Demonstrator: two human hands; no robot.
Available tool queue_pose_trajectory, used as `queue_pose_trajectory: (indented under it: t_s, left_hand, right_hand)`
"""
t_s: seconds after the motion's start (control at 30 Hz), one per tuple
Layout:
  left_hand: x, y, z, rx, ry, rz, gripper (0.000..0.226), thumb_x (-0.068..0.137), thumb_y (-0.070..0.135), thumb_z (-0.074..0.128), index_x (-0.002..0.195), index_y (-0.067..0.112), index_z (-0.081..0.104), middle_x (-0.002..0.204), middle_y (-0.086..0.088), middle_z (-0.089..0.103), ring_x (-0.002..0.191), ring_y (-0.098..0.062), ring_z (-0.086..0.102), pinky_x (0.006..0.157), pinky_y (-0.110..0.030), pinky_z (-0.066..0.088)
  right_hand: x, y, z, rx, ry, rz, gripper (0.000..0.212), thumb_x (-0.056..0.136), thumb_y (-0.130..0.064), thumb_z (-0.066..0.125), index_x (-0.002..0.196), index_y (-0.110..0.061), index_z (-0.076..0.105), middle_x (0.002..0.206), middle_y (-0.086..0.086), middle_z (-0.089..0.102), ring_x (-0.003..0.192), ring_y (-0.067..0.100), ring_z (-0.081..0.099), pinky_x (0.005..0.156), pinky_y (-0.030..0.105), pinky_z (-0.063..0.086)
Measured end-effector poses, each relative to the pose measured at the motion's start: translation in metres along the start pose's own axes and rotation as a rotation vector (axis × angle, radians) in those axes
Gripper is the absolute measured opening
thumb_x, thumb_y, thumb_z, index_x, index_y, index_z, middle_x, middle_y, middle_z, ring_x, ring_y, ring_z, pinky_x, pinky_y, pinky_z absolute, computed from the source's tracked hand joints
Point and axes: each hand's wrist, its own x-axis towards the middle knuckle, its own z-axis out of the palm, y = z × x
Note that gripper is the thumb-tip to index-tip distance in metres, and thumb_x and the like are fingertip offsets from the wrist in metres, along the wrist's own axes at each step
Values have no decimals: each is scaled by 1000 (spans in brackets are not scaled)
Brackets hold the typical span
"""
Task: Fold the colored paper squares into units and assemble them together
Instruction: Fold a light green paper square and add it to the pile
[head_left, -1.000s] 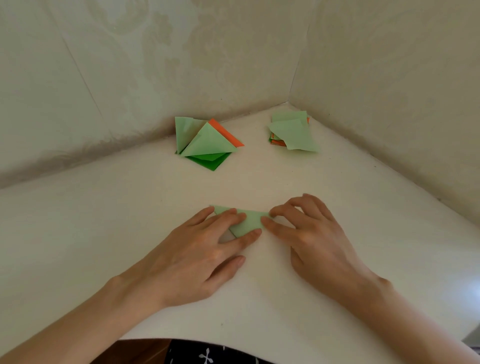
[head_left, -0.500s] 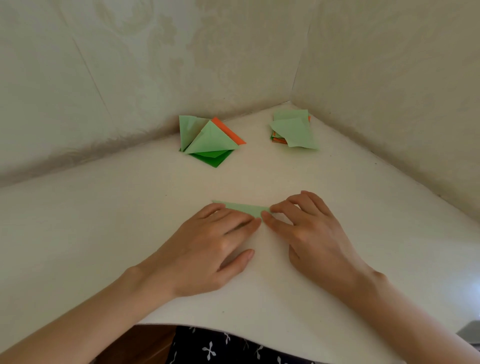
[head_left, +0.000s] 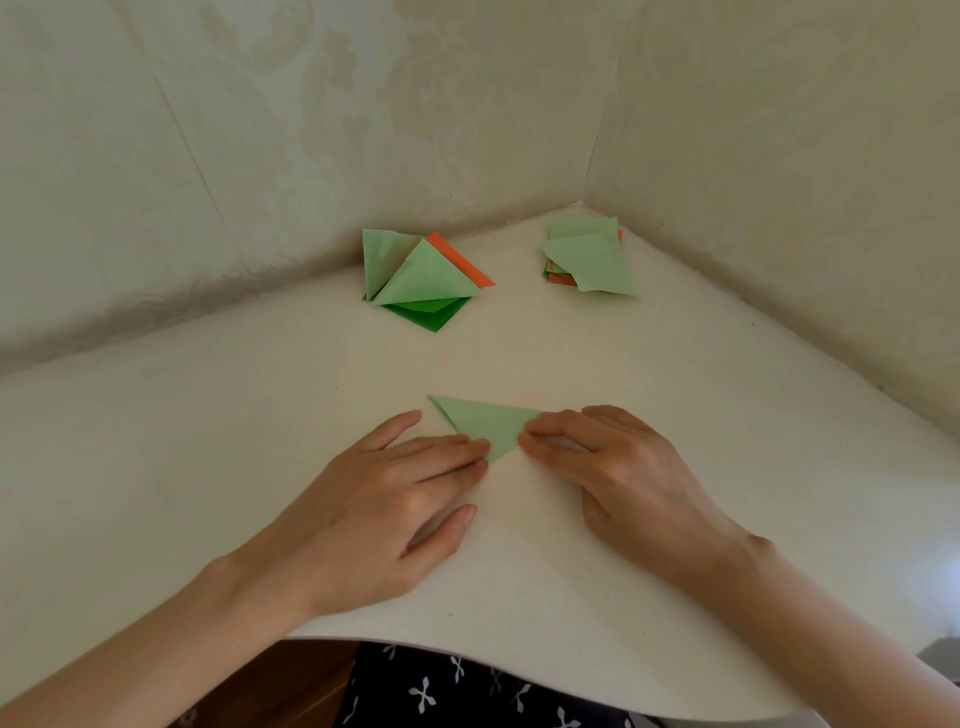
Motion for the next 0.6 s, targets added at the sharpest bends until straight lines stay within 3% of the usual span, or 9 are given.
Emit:
queue_pose_trajectory:
  t_s: [0.07,0.13,0.23,0.33,0.47,0.57,0.6]
  left_hand:
    - [-1,-4,-4,-22,57,4,37,93,31,43,113,15,69,122,4,64,115,-8,57,105,-34,34]
    - [4,-3,-6,-31,46,-35,42,94,33,41,123,13,62,130,2,59,122,-9,50,107,-32,31]
    - [20,2,-1,16,-115,-58,59,96,51,26,143,17,39,151,5,32,139,-7,24,113,-29,15]
    - [27,0,9,25,-195,-77,75,88,67,2,150,27,15,157,13,6,141,2,-3,115,-24,-7]
    - [20,-4,4,55,-208,-91,77,85,73,0,149,34,16,157,10,8,143,-5,3,112,-25,-11]
    - [10,-11,0,118,-267,-114,78,77,78,-13,146,45,3,156,10,-6,141,-4,-11,112,-26,-15]
    - [9,-12,-2,139,-258,-116,75,81,77,-9,146,44,8,157,6,2,142,-7,-3,113,-28,-10]
  right_hand:
    - [0,-1,0,-3,-15,16,54,70,-2,29,102,-7,72,101,6,69,78,26,65,69,27,50]
    - [1,-1,0,4,-30,28,53,72,-2,29,102,-6,72,100,7,69,76,26,65,68,27,50]
    - [2,-2,-2,17,-49,34,53,71,-2,30,103,-7,71,100,6,68,77,25,64,69,27,50]
    - [2,-3,-3,38,-72,57,56,70,-2,29,107,-7,70,102,5,68,77,26,65,70,29,52]
    - [2,-4,-2,16,-88,82,58,68,-3,28,107,-10,70,105,4,68,77,22,65,77,30,43]
    - [2,-3,-2,16,-101,100,58,68,-2,26,104,-9,71,105,5,67,78,21,66,79,28,38]
    - [2,-3,-2,23,-103,105,59,68,-2,25,104,-9,71,105,5,67,77,20,66,80,28,38]
